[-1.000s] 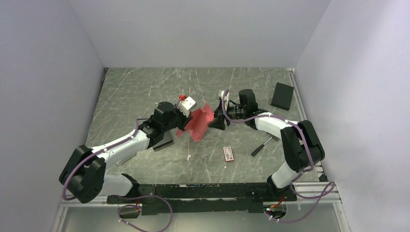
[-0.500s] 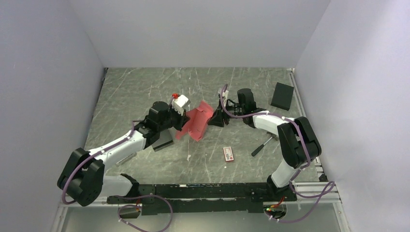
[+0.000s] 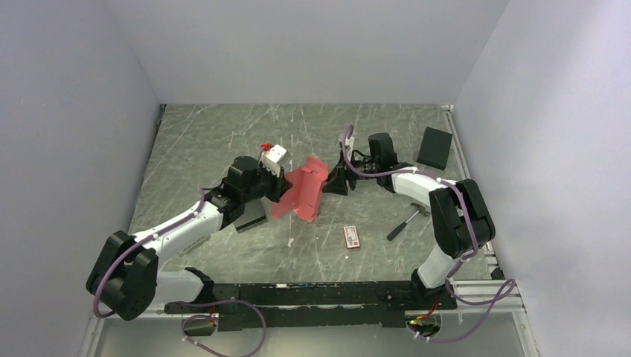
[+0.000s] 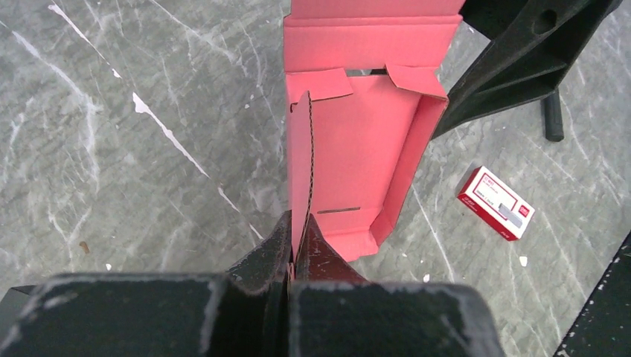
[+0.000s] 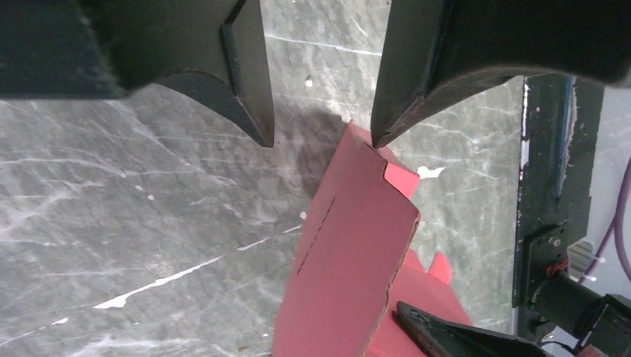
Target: Fold the paper box
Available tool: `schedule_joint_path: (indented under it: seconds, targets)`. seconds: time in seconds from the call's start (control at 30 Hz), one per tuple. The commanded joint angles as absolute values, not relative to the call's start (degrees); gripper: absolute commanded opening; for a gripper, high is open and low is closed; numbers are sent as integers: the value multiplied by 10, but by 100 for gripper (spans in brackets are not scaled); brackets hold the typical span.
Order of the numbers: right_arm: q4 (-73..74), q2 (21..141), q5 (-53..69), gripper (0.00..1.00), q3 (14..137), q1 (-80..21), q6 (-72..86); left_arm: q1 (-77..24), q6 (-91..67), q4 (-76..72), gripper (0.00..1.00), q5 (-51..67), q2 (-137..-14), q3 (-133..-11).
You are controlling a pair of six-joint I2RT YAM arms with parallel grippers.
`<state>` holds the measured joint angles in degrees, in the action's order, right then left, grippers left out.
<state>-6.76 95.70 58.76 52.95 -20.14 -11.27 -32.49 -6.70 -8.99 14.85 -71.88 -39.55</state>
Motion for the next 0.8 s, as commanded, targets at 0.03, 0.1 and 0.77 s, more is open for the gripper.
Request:
schedule_joint_path:
  seconds: [0.03,0.1,0.77]
  targets:
    - [-111,923,578,58,543,-194,-149,-339,-119,-100,0,209,-705,-403]
    - [-109,913,565,62,540,-194,-168,-338,-127,-97,0,218,-713,-409]
    - [171,913,658,74,615,-159,-496,-312,-123,-67,0,266,-744,-435]
